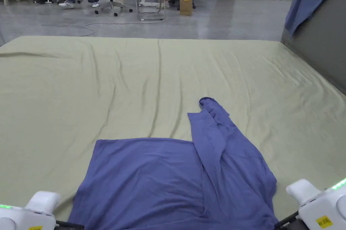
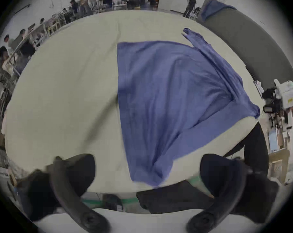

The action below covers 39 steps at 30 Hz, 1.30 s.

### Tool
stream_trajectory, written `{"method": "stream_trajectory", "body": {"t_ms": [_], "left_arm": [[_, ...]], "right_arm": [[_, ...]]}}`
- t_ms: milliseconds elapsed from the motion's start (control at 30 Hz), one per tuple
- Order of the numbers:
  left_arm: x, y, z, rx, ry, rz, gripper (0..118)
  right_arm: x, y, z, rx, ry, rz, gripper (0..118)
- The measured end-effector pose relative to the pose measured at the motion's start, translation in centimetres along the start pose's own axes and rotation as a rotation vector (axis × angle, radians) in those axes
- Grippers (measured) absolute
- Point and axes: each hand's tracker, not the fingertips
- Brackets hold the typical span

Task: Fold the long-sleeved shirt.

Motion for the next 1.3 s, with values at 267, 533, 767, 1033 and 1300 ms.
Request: {"method": "stream_trajectory", "body": {"t_ms": [267, 533, 767, 1033, 1300], "left_arm": [[1.1, 9.9, 2.5, 0.336, 0.134, -0.078, 0], [1.3, 18.2, -1.2, 0.400, 0.103, -0.049, 0], [0.4, 18.4, -4.7, 0.344, 0.056, -0.007, 0], [-0.5, 17.9, -6.6, 0.288, 0.042, -0.006, 0], [0.9, 17.6, -5.6, 0.308, 0.008, 0.005, 0]], "right_arm": [[0.2, 10.4, 3.4, 0.247, -0.029, -0.054, 0], [-0.6, 29.4, -3.2, 0.299, 0.005, -0.055, 62], [-0.8, 39.1, -14.7, 0.162, -0.003, -0.069, 60], [-0.3, 38.9, -18.9, 0.095, -0.006, -0.172, 1], [-0.9, 30.3, -9.1, 0.286, 0.079, -0.067, 0]]}}
